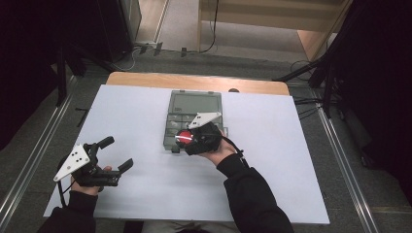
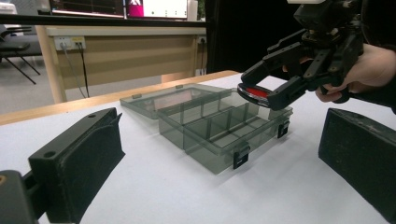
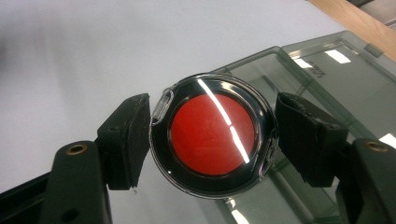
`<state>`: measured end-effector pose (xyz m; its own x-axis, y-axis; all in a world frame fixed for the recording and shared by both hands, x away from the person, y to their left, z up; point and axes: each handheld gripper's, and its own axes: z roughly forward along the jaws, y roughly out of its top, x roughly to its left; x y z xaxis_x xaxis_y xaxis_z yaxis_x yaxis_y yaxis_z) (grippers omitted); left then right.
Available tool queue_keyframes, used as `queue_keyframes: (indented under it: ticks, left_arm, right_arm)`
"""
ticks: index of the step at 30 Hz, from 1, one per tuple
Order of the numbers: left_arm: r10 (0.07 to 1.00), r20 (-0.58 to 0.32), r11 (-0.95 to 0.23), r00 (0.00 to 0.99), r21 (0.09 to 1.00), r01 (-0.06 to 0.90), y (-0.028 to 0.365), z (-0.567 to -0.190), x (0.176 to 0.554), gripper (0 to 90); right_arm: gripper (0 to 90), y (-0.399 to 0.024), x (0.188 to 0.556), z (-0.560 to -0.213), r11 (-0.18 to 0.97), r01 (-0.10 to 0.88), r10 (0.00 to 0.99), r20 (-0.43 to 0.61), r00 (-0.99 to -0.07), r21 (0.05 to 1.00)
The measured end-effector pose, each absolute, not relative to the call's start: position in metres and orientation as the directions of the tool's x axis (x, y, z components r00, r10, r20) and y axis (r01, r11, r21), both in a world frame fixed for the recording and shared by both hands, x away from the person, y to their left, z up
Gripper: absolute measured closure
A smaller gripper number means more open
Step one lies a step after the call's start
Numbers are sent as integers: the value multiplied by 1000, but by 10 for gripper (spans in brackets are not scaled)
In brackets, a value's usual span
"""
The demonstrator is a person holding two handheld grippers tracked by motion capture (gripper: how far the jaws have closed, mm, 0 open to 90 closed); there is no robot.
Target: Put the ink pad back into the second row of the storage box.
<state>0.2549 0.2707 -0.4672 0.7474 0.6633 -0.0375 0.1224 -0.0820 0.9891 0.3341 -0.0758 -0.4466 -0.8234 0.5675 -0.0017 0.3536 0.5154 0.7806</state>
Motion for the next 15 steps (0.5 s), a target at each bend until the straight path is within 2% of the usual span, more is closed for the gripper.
queue_keyframes:
  ticks: [15]
  left_arm:
    - [661, -40, -81, 749, 989, 124, 270, -467, 255, 0]
  right_arm:
    - [310, -92, 353, -457, 492, 424, 633, 22, -774, 760]
